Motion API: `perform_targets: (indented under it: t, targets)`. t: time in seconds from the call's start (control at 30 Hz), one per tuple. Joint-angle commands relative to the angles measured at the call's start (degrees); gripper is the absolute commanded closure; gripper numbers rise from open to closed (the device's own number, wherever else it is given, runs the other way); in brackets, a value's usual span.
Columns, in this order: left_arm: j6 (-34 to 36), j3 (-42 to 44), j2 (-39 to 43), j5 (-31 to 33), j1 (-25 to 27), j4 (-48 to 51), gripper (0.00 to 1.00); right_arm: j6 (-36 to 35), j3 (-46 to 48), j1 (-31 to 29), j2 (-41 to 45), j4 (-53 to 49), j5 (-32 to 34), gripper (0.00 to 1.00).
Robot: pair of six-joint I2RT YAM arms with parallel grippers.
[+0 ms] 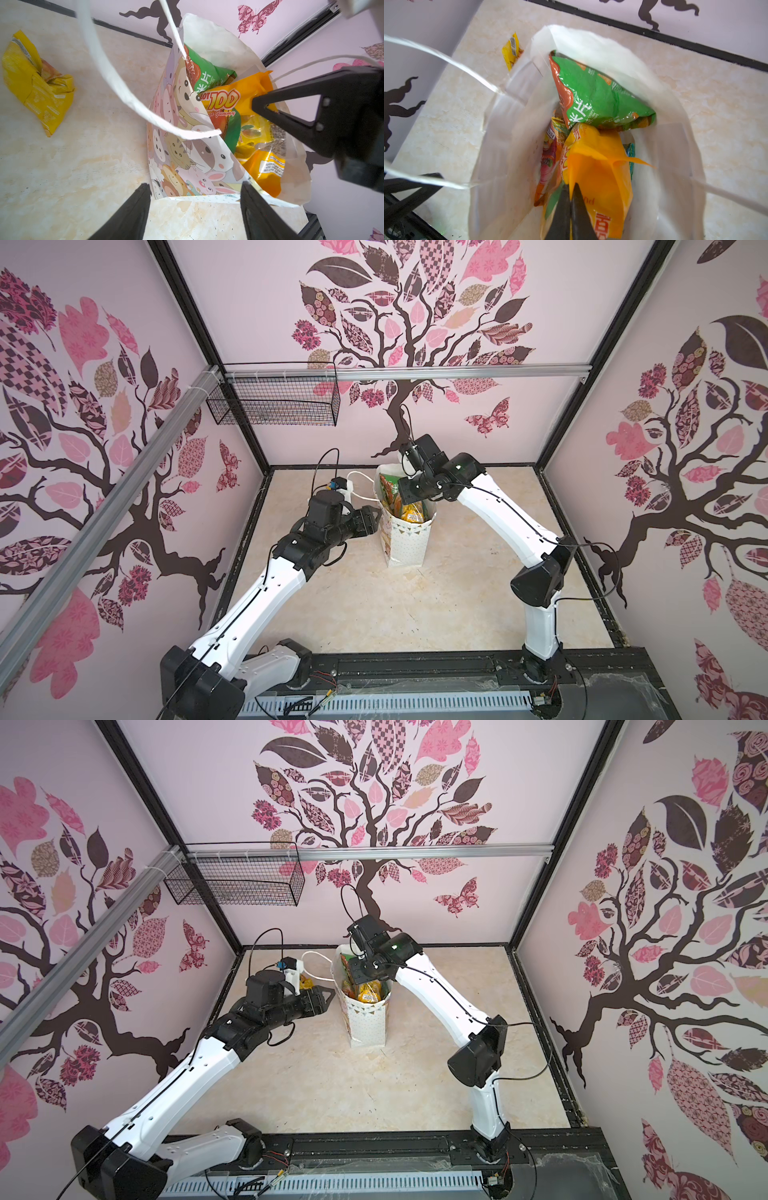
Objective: Take the snacks out of the paper bag
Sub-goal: 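Lift the orange gummy bag up out of the paper bag with the right gripper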
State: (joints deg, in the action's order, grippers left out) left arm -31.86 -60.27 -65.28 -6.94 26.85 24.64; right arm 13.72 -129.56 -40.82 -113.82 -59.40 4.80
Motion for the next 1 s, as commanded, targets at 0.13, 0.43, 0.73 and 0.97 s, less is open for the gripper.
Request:
perform_targets:
  t: [0.13, 0.43, 0.73, 0.97]
  targets:
    - [0.3, -0.9, 1.2, -0.5, -0.3, -0.3, 0.29, 0.1, -4.1, 0.0, 6.0, 4.1, 1.4, 1.0]
    - [0.6, -1.6, 1.7, 0.0, -0.3, 0.5, 0.27, 1.8, -6.1, 0.0, 8.5, 5.7, 1.2, 1.0]
    - [0.5, -1.8, 3.9, 1.1, -0.3, 0.8, 0.27, 2.3, -7.2, 0.0, 10.0, 7.2, 2.2, 1.0]
    - [0.1, -3.2, 6.7, -0.1, -0.2, -0.8, 0.27, 2.9, -11.0, 0.0, 10.2, 8.2, 1.8, 1.0]
